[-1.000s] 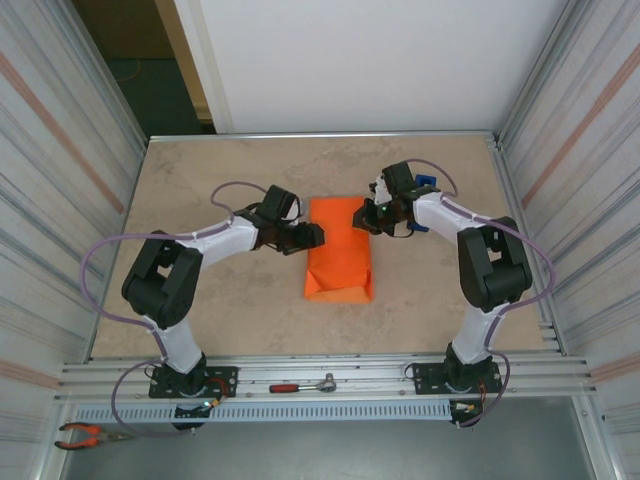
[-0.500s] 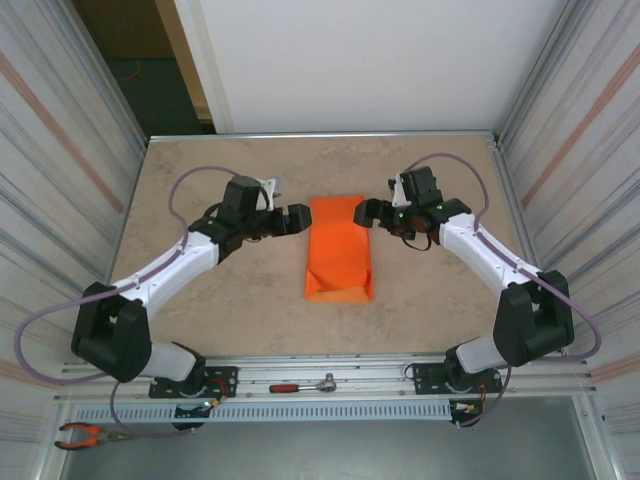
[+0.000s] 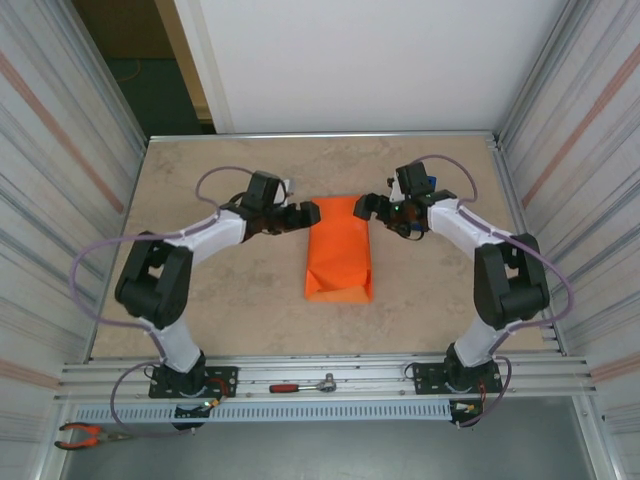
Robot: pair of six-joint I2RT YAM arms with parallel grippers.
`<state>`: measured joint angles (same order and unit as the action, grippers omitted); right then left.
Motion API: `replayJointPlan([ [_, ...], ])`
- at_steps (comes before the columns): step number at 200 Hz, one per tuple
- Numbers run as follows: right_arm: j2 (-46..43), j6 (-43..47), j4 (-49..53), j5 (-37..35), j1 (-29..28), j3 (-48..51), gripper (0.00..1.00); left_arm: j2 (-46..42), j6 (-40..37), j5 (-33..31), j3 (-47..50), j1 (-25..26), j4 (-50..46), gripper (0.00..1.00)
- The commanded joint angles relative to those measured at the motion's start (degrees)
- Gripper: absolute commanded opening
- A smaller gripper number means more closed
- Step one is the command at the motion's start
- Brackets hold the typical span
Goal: Wrap the gift box in paper
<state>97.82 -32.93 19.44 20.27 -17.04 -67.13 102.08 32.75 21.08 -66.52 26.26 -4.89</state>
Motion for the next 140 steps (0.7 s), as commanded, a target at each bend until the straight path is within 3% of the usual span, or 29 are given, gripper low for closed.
replayJointPlan([
  [1,5.9,-2.0,-2.0,2.6,0.8,-5.5,0.98,5.4,-0.7,1.5,-7.1,-0.2,0.4,0.85],
  [31,13.4,-4.0,-3.1,4.8,0.9,-10.5,0.98,12.9,0.6,3.6,-13.2,-0.5,0.8,0.76],
  [49,16.4,-5.1,-4.5,5.9,0.7,-11.7,1.00,15.4,1.6,4.6,-14.2,-0.4,2.4,0.65],
  [74,20.4,-6.0,-4.7,7.6,0.8,-13.8,0.91,17.6,2.7,5.2,-15.3,-0.4,3.5,0.49],
  [98,22.3,-6.8,-5.8,9.3,1.0,-14.2,0.73,20.6,3.6,5.3,-16.0,-0.2,4.0,0.34],
  [140,23.8,-8.0,-8.0,11.3,1.4,-13.9,0.35,21.6,4.9,4.0,-15.6,0.3,4.9,0.22],
])
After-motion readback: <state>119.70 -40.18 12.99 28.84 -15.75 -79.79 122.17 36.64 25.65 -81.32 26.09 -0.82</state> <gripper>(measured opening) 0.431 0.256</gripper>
